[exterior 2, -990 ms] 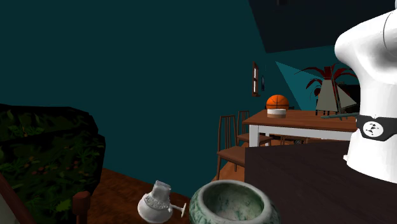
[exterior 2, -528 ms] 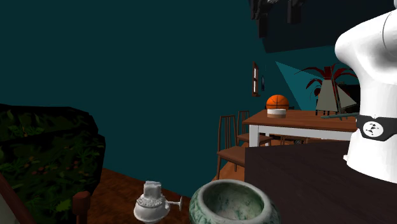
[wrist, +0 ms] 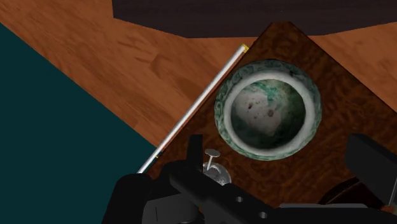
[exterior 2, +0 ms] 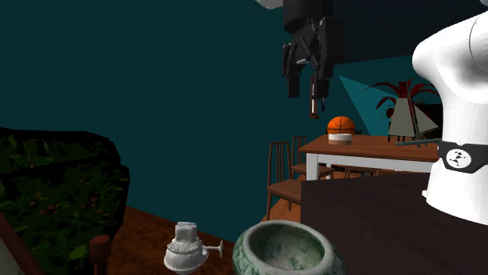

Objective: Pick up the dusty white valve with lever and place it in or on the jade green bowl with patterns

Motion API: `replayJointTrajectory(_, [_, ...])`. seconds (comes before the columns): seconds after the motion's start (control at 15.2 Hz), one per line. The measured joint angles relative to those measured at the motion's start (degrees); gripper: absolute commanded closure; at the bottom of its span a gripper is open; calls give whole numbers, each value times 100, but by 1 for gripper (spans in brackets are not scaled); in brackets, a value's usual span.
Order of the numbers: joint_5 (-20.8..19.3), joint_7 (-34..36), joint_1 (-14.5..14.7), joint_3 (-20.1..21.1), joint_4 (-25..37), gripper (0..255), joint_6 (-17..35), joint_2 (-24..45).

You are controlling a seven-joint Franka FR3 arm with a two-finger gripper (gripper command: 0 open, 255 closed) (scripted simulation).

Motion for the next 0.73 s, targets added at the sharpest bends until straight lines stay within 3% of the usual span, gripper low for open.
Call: replayJointTrajectory(0.73, [-268, -74, -239, -271, 396, 0, 2641, 2514])
